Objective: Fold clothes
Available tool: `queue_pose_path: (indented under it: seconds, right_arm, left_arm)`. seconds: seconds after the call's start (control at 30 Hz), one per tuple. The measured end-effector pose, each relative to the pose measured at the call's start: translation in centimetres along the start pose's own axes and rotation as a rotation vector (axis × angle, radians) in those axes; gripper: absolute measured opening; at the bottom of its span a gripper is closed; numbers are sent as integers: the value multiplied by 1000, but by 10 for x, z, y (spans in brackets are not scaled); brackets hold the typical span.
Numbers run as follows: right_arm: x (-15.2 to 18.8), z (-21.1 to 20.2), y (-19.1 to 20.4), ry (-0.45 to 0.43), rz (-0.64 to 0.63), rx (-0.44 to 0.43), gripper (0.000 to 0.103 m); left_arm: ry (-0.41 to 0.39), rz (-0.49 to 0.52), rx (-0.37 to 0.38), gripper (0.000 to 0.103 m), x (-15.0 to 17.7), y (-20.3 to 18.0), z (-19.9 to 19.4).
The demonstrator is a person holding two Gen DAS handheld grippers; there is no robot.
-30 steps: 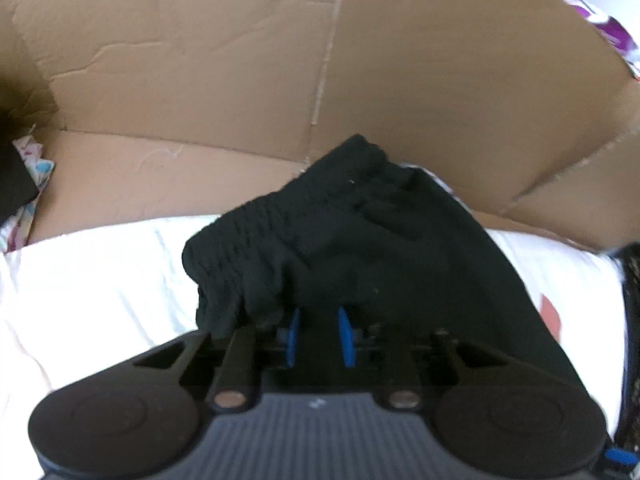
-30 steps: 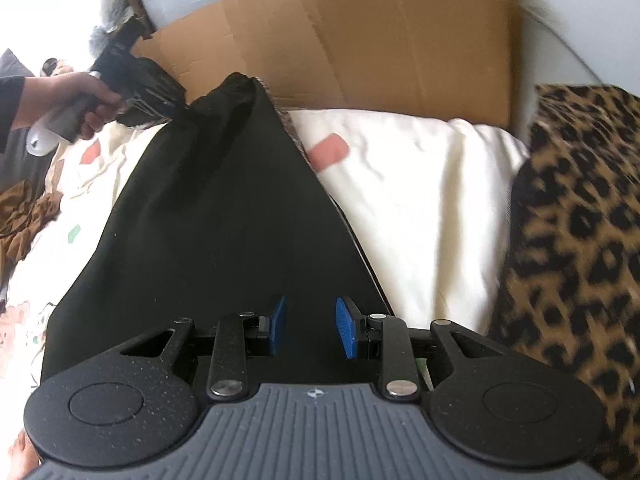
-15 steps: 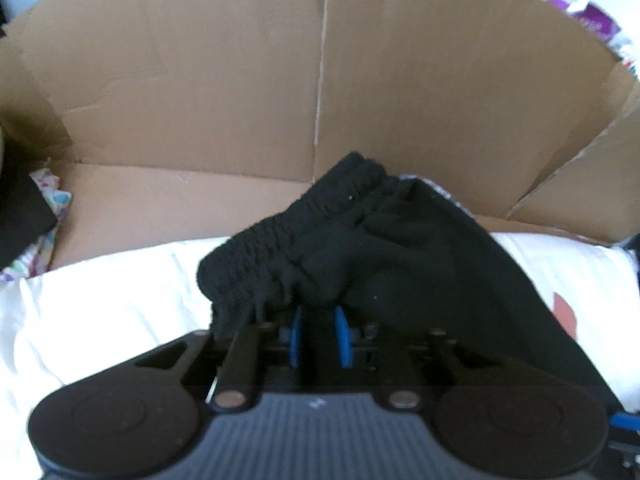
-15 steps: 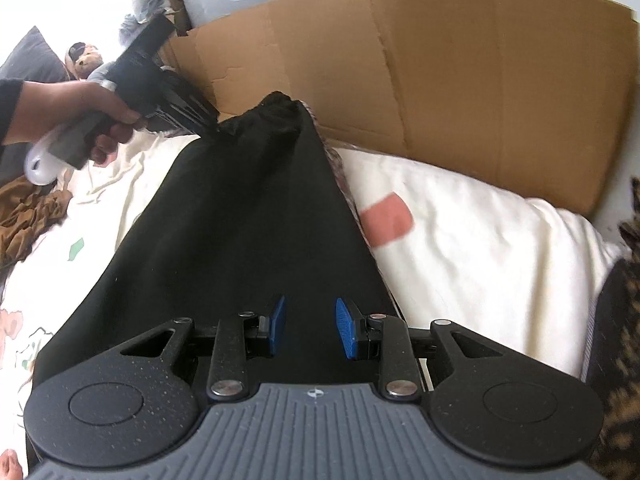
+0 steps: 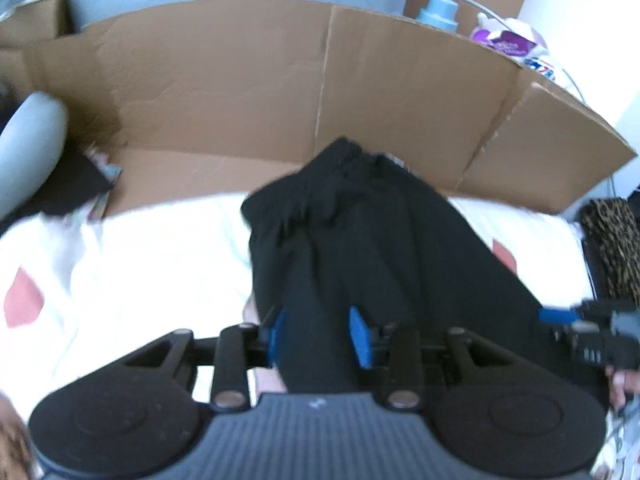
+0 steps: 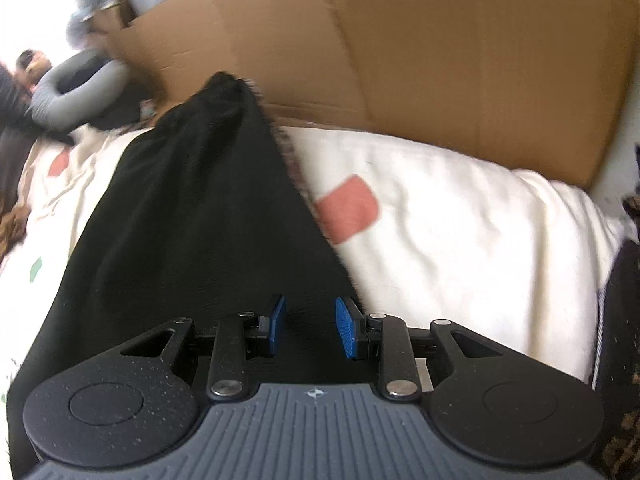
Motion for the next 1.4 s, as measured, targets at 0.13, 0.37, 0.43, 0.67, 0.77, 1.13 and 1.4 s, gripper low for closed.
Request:
queue_pose_path:
  seconds: [0.13,0.37,0.43,0.67,0.77,1.13,1.4]
  right_arm:
    - [8,-4,-5,13,-11,8,33]
    - [12,-12,-5,63,-77,26,33]
    - [15,-16,-8,78,-90,44,34]
    - [17,-43,-3,40,-77,31,34]
    - [20,-55,7,28,-74,6,34]
    - [70,-73,48,89,-123,-20,34]
    - [97,-51,104,145,-187,-93,34]
  left_arm:
    - [-25,-74,2,36,38,11,-19]
    - [-64,-183,-16,36,90,16,-54]
    - [-65,-197,-14,36,105,15,-59]
    - [5,-201,-31,25,154,25,-60]
    - [19,-232,-27,25,168,32,-64]
    - [42,-278,-26,25,211,30,-69]
    - [70,-320,-3,25,239,17,-70]
Point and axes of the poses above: each gripper's, at about its wrist camera, not at the fingertips, and z roughly the way its jaws point, y to its left, x to its underside, the point moved 10 cm from there along z, roughly the way its jaws point, and after that the axes turned 13 degrees about -x, right-handed, at the moved point
